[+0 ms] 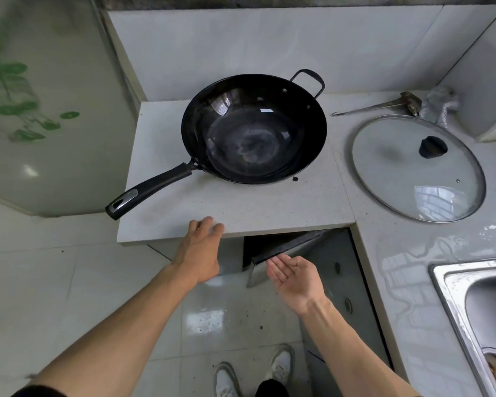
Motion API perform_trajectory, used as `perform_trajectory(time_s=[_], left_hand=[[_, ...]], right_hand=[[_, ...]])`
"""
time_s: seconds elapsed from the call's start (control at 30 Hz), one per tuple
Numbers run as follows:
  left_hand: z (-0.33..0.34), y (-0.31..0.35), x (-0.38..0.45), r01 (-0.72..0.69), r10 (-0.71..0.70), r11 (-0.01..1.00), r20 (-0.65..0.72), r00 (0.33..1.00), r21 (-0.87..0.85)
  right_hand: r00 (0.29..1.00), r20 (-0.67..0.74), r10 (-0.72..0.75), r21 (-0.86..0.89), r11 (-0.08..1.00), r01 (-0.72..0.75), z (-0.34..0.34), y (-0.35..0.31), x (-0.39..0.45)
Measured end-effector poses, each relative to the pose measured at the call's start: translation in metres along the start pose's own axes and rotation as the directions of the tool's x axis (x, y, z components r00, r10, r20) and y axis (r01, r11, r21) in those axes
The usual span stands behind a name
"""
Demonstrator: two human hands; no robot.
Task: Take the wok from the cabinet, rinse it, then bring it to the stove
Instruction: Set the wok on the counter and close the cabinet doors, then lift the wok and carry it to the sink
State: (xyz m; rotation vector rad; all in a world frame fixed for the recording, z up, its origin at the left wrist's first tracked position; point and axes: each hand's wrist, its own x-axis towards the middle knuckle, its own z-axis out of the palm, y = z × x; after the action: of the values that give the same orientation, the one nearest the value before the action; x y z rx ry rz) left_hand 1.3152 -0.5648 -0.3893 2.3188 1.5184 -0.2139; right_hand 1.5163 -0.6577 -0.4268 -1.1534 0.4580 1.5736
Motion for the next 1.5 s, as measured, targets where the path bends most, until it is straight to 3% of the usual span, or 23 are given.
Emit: perform_trajectory(time_s=[0.63, 0.87, 1.1, 1.23, 1.37, 1.5], left_hand=[[0.005, 0.001, 0.002, -0.006, 0.006, 1.000, -0.019, 1.000, 0.010], [0.006, 0.000, 0.003, -0.022, 0.023, 0.999, -0.015, 1.000, 0.031], [0.003, 0.000, 0.002, -0.023, 0.022, 0.999, 0.019, 1.000, 0.038], [-0.007, 0.001, 0.003, -0.005, 0.003, 0.999, 0.074, 0.997, 0.032], [-0.025, -0.002, -0.001, 0.034, -0.020, 0.996, 0.163, 0.986, -0.087], [-0.049, 0.005, -0.021, 0.066, -0.083, 0.948, -0.041, 0.996, -0.311]], right_hand=[[0.998, 0.059, 0.004, 0.311, 0.950, -0.023, 0.041, 0.002, 0.034], [0.996, 0.091, -0.016, 0.325, 0.946, -0.015, 0.039, 0.007, 0.039], [0.993, 0.120, -0.011, 0.124, 0.992, -0.004, 0.026, -0.003, 0.035], [0.996, 0.066, -0.055, -0.186, 0.980, 0.066, 0.026, -0.009, 0.009], [0.989, 0.043, -0.141, -0.420, 0.896, 0.146, 0.024, -0.012, -0.033], [0.940, 0.166, -0.297, -0.642, 0.691, 0.332, 0.036, -0.029, -0.078]])
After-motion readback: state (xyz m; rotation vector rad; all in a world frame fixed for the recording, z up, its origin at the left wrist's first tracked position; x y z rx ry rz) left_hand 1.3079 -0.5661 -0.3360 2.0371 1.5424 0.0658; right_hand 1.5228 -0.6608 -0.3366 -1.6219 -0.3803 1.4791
